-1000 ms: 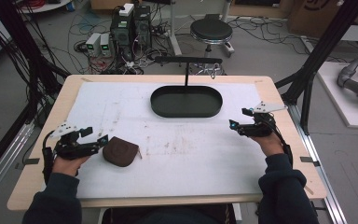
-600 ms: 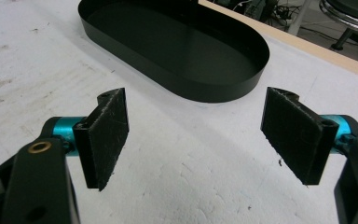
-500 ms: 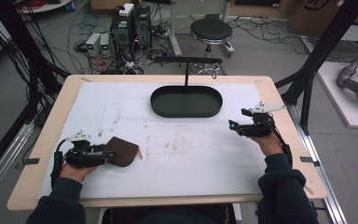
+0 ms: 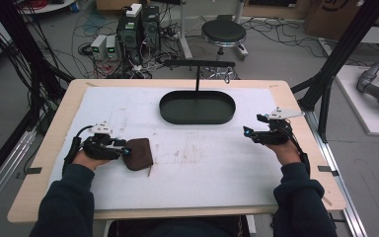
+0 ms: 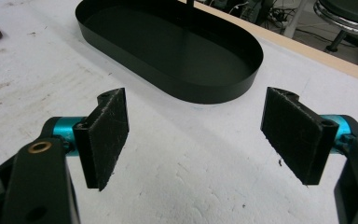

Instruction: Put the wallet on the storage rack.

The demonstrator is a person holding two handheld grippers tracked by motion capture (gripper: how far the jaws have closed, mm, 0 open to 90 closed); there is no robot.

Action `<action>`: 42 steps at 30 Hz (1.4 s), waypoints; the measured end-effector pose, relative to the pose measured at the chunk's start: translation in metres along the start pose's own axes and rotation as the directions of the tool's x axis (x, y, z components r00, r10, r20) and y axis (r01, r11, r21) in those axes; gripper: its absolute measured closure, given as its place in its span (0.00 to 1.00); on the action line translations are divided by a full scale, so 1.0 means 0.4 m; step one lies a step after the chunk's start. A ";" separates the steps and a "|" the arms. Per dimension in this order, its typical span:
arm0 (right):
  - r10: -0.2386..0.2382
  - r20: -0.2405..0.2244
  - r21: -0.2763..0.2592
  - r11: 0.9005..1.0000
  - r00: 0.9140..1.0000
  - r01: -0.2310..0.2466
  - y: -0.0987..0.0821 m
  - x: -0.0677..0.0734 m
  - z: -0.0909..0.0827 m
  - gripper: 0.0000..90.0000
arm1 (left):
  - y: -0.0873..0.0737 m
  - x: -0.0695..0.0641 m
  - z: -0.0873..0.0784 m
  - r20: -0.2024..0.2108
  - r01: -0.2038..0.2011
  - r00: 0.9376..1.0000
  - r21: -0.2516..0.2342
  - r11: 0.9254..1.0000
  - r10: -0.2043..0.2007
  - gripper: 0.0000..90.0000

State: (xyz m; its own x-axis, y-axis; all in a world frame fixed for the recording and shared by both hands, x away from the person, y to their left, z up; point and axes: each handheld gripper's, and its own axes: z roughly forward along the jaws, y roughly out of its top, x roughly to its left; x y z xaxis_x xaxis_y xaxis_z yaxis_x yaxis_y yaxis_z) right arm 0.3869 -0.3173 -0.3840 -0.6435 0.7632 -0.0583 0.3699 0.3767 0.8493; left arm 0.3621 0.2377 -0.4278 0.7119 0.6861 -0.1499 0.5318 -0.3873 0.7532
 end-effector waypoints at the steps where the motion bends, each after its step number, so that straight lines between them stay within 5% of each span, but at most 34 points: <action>1: 0.002 -0.002 0.001 1.000 1.000 -0.002 -0.001 -0.001 0.000 0.26 | 0.002 -0.003 0.001 -0.026 0.029 0.999 0.004 1.000 -0.029 0.56; 2: 0.005 -0.002 0.002 1.000 1.000 -0.005 -0.001 -0.001 -0.001 0.26 | 0.002 -0.009 0.002 -0.067 0.097 0.993 -0.005 0.995 -0.097 0.49; 4: 0.005 -0.003 0.001 1.000 1.000 -0.005 -0.002 -0.004 -0.001 0.26 | -0.008 -0.016 -0.008 -0.087 0.179 0.979 -0.052 0.983 -0.183 0.42; 7: 0.010 -0.001 0.000 1.000 1.000 -0.010 -0.002 -0.006 -0.003 0.26 | -0.039 -0.032 -0.022 -0.072 0.300 0.948 -0.139 0.944 -0.311 0.38; 11: 0.004 -0.002 0.001 1.000 1.000 -0.004 -0.001 -0.002 -0.001 0.27 | -0.056 -0.041 -0.020 -0.064 0.330 0.937 -0.152 0.932 -0.342 0.33; 16: -0.004 0.000 0.003 1.000 1.000 0.004 0.000 0.001 -0.001 0.27 | -0.065 -0.044 0.014 -0.088 0.378 0.917 -0.130 0.917 -0.390 0.26; 19: -0.002 -0.002 0.004 1.000 1.000 0.002 -0.001 0.000 0.000 0.27 | -0.066 -0.054 0.021 -0.103 0.334 0.932 -0.128 0.934 -0.348 0.19; 21: -0.001 -0.003 0.005 1.000 1.000 0.001 -0.001 0.001 0.002 0.27 | -0.067 -0.055 0.020 -0.093 0.330 0.935 -0.129 0.935 -0.343 0.21; 22: -0.002 -0.005 0.004 1.000 1.000 0.002 -0.001 0.001 0.003 0.27 | -0.069 -0.049 0.016 0.023 0.351 0.936 -0.128 0.928 -0.351 0.33; 23: -0.003 -0.008 0.008 1.000 1.000 0.004 -0.001 0.003 0.003 0.28 | -0.069 -0.053 0.018 0.030 0.344 0.939 -0.136 0.929 -0.343 0.61; 24: -0.006 -0.007 0.008 1.000 1.000 0.006 -0.001 0.003 0.004 0.28 | -0.067 -0.056 0.019 0.026 0.335 0.942 -0.140 0.932 -0.334 0.60; 27: -0.004 -0.005 0.005 1.000 1.000 0.004 0.000 0.002 0.003 0.28 | -0.069 -0.049 0.019 0.053 0.368 0.930 -0.136 0.920 -0.364 0.65; 33: 0.000 -0.004 0.004 1.000 1.000 0.000 -0.001 -0.001 0.001 0.28 | -0.068 -0.045 0.007 0.121 0.397 0.917 -0.193 0.897 -0.380 0.86; 37: 0.007 -0.006 0.007 1.000 1.000 -0.007 -0.002 -0.001 0.003 0.28 | -0.062 -0.053 0.000 0.131 0.363 0.931 -0.227 0.904 -0.341 0.91; 42: -0.005 -0.018 0.009 1.000 1.000 0.006 0.000 0.006 0.009 0.28 | -0.040 -0.078 -0.005 0.117 0.240 0.969 -0.280 0.930 -0.216 0.93</action>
State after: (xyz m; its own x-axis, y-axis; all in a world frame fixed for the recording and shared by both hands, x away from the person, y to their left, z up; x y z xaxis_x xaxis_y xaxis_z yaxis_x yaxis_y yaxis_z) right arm 0.3876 -0.3135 -0.3861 -0.6575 0.7516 -0.0534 0.3721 0.3856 0.8443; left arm 0.3302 0.2237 -0.4339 0.6292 0.6766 -0.3825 0.5372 -0.0228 0.8432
